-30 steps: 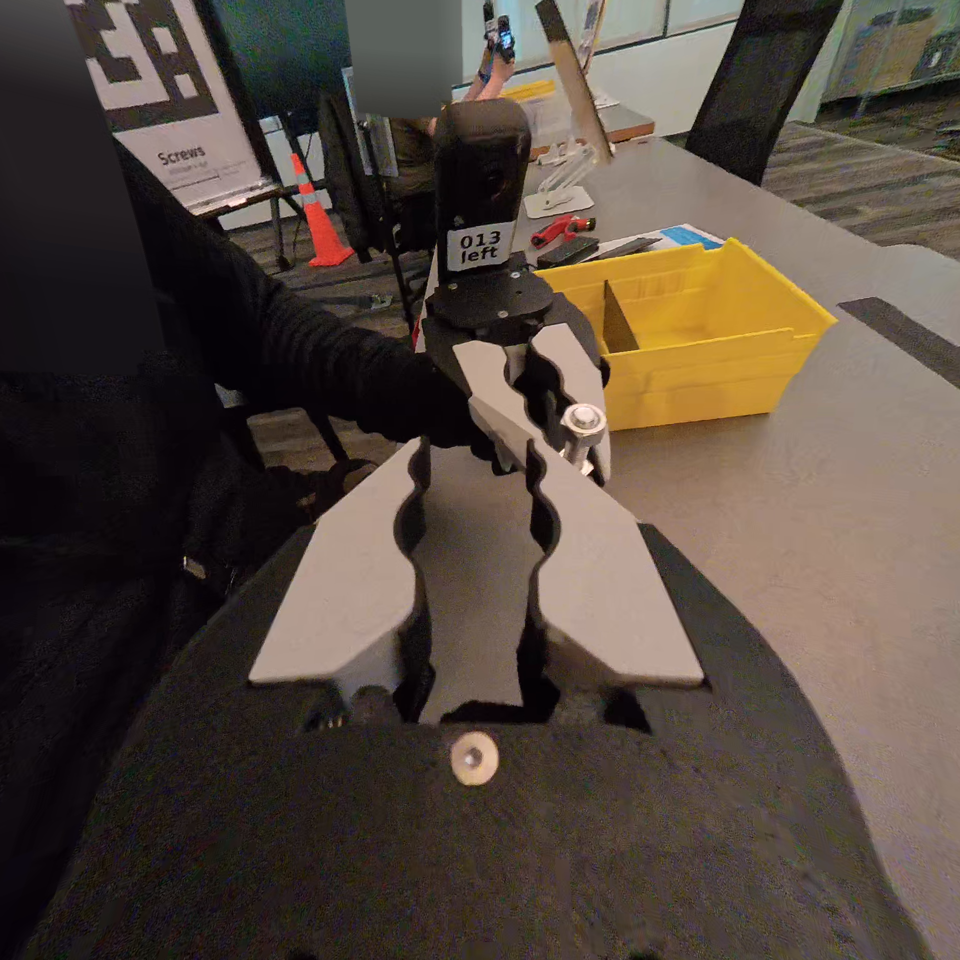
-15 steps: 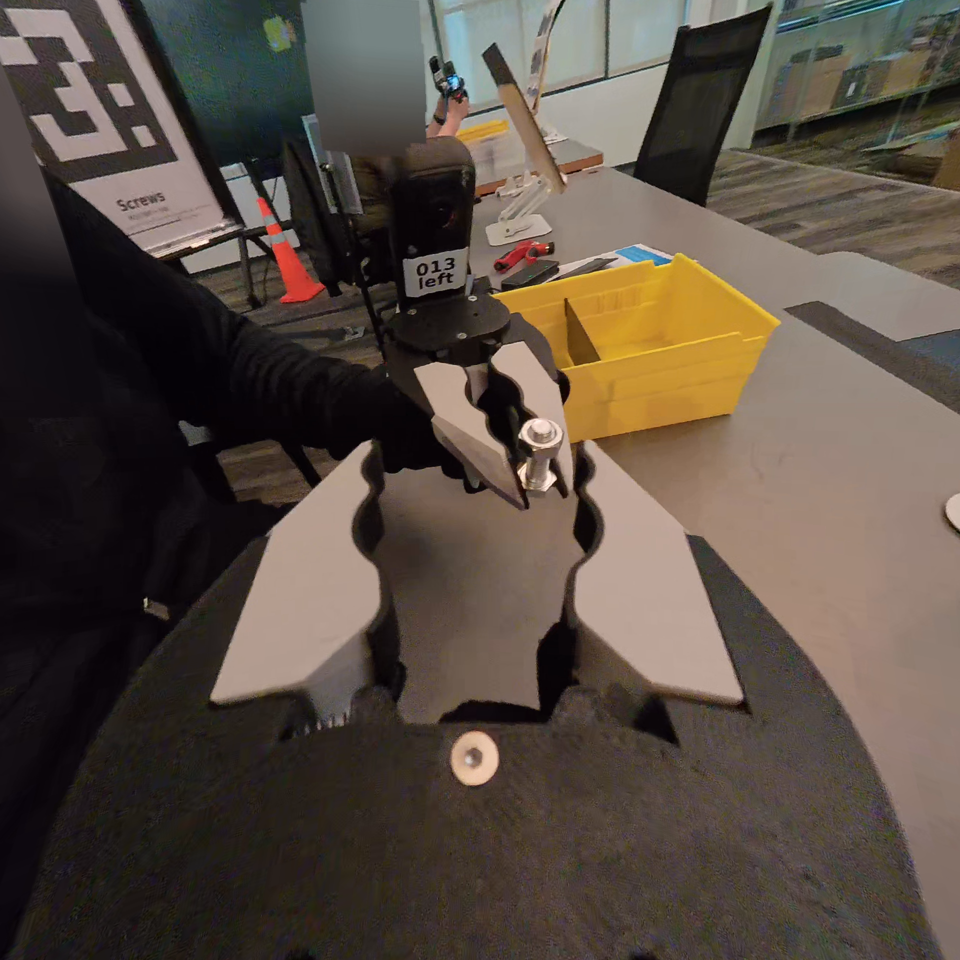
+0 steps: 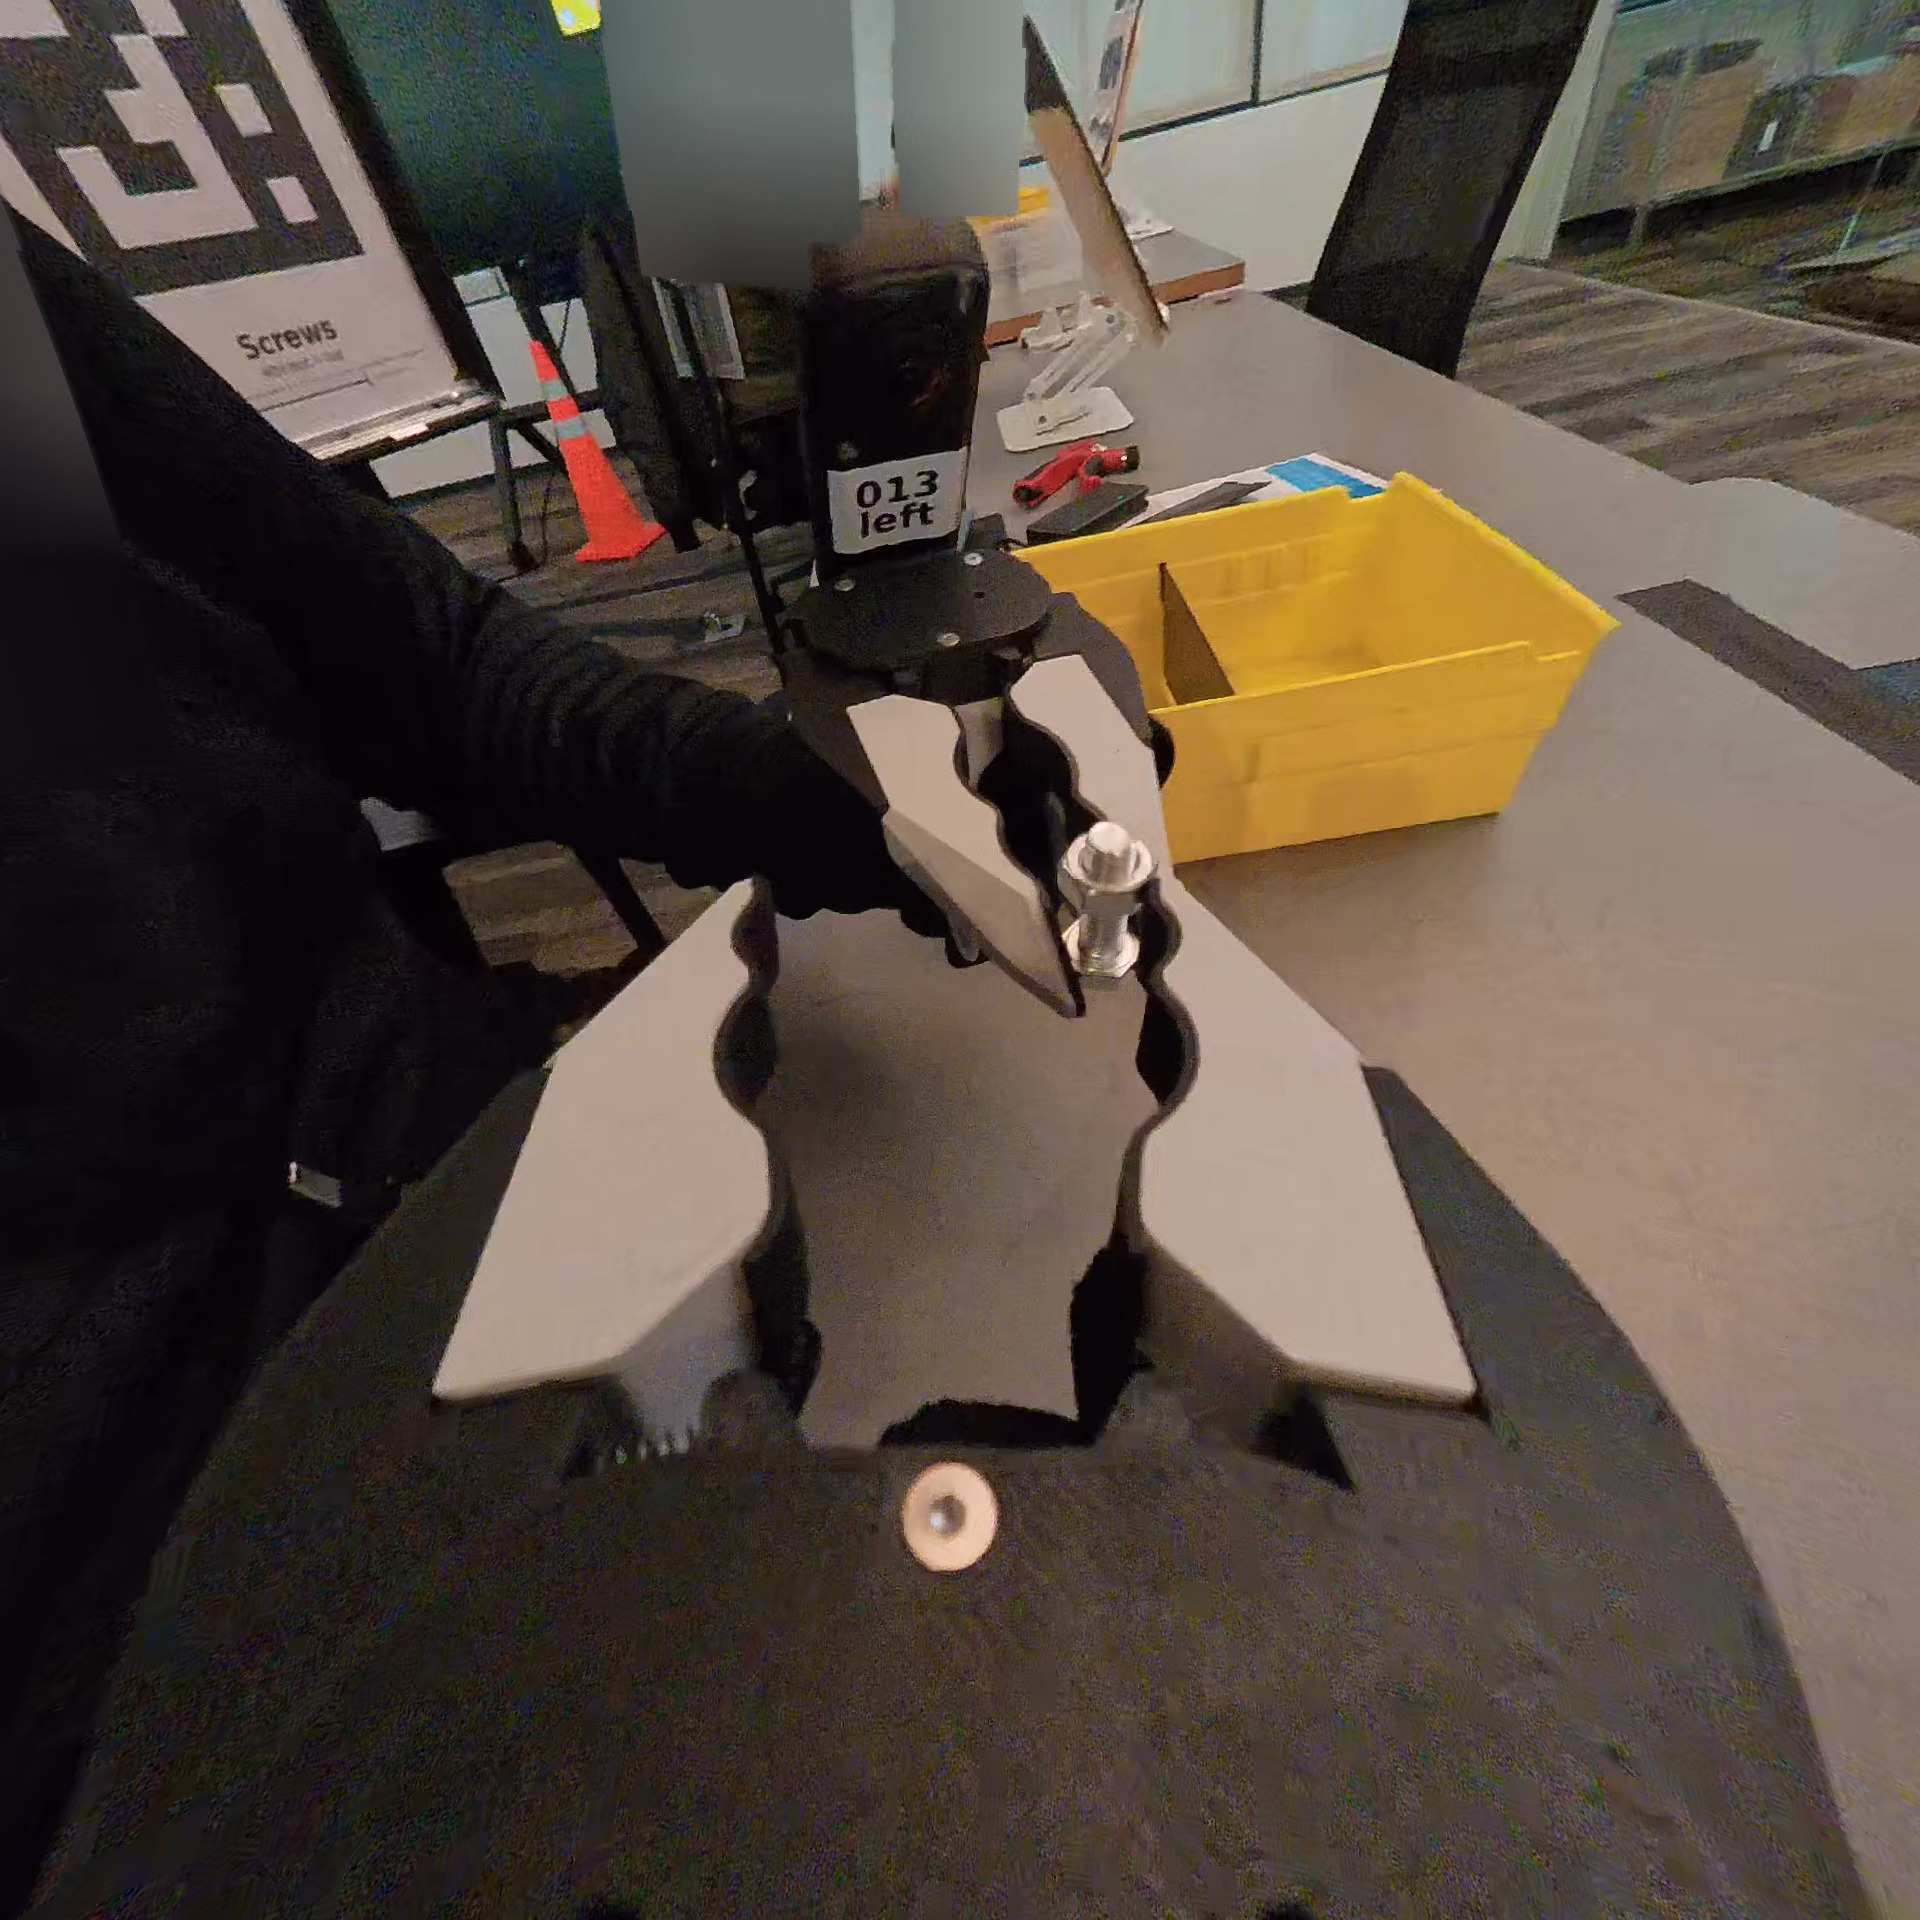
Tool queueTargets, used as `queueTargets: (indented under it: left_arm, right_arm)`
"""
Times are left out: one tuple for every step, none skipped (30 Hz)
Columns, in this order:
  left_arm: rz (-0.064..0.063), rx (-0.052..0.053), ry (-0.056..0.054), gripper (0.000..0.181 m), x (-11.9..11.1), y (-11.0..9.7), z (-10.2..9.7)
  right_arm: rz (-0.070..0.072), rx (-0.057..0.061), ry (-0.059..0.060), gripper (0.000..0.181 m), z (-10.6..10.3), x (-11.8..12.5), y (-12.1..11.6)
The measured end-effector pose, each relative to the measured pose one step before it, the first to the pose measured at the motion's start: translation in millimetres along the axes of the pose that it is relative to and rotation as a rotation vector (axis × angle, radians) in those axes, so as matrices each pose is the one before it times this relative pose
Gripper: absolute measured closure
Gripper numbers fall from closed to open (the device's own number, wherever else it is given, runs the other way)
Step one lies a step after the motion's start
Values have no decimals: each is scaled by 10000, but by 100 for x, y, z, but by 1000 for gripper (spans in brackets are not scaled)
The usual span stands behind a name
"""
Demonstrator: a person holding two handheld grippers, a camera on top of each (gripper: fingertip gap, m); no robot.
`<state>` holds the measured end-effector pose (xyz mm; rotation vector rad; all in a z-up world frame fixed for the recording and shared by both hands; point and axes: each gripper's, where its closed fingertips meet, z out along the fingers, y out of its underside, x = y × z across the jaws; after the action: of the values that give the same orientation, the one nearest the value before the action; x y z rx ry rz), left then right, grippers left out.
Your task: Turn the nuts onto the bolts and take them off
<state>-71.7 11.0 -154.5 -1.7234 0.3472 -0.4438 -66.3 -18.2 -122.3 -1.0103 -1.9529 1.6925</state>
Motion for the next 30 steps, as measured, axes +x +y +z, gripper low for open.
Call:
queueTargets:
  left_arm:
    - [9, -31, -13, 165, -37, 46, -40]
    - [-9, 40, -37, 165, -85, -37, -47]
    - [-72, 38, 30, 165, -31, -55, -39]
    - [-11, 32, 11, 165, -15, -64, -13]
    - [16, -12, 2, 165, 5, 12, 32]
    - [17, -15, 14, 165, 59, 29, 41]
    - [14, -10, 26, 165, 92, 24, 41]
    - [19, -23, 33, 165, 119, 40, 55]
    - [31, -22, 21, 165, 100, 20, 45]
    - [31, -20, 28, 165, 110, 7, 44]
    - [39, -13, 45, 165, 135, -10, 39]
    - [51, -28, 56, 165, 149, 7, 56]
    - [64, -45, 49, 165, 163, 30, 64]
    - [63, -39, 41, 165, 147, 38, 80]
    - [53, -37, 60, 165, 192, 55, 83]
    - [76, -57, 82, 165, 260, 88, 115]
    - [124, -66, 79, 165, 301, 80, 131]
    - [113, -31, -26, 165, 139, 15, 95]
    - [14, 8, 20, 165, 73, -73, 25]
    - [-59, 75, 68, 165, 31, -161, -51]
    - [-74, 104, 64, 165, -17, -185, -96]
    - [-60, 138, 65, 165, 9, -235, -125]
    - [-43, 148, 24, 165, 14, -283, -139]
    - [0, 72, -57, 164, -72, -195, -132]
    - [40, -2, -30, 164, -27, -104, -90]
    - [62, -44, -16, 164, 8, -49, -76]
    - [83, -43, -41, 165, -11, -59, -71]
    - [109, -32, -13, 169, 52, -92, -76]
    - [131, -12, 23, 177, 135, -104, -87]
    - [120, 5, -2, 181, 100, -116, -101]
  right_arm:
    - [-6, -171, -289, 129, 4, -591, 233]
    - [-97, -244, -874, 181, -202, -1433, 289]
    - [-2, -85, -392, 175, -130, -641, 27]
    - [32, 70, 260, 170, -127, 419, -146]
    - [31, 98, 255, 165, -113, 483, -135]
    - [73, 112, 250, 157, -83, 516, -132]
    - [96, 161, 428, 142, -78, 815, -178]
    - [74, 137, 394, 132, -16, 756, -116]
    - [42, 3, 229, 130, 82, 470, 88]
    - [3, -57, 172, 129, 138, 336, 187]
    - [-19, -19, 121, 128, 191, 192, 135]
    - [-2, 3, 35, 132, 205, 55, 93]
    - [37, 5, -42, 140, 206, -42, 104]
    - [68, 27, -137, 144, 212, -176, 59]
    - [59, 41, -98, 145, 211, -134, 38]
    - [15, 11, 40, 154, 151, 42, 47]
    - [7, -14, 122, 165, 46, 191, 75]
    - [55, 11, 20, 165, -32, 89, 35]
    - [133, 59, -55, 165, -48, -8, -58]
    - [95, 104, -17, 165, -36, -12, -141]
    - [6, 96, 37, 165, -48, -3, -182]
    - [-42, 43, 47, 165, -68, -15, -192]
    - [-77, 13, 80, 165, -134, -3, -254]
    - [-102, 78, 158, 165, -311, 116, -438]
    - [-78, 124, 199, 166, -506, 247, -575]
    - [-41, 76, 197, 165, -701, 369, -533]
    - [-30, -18, 289, 165, -908, 635, -426]
    - [-51, -49, 494, 165, -1197, 1058, -352]
    - [15, -36, 586, 165, -1423, 1386, -322]
    - [165, -99, 530, 165, -1520, 1541, -134]
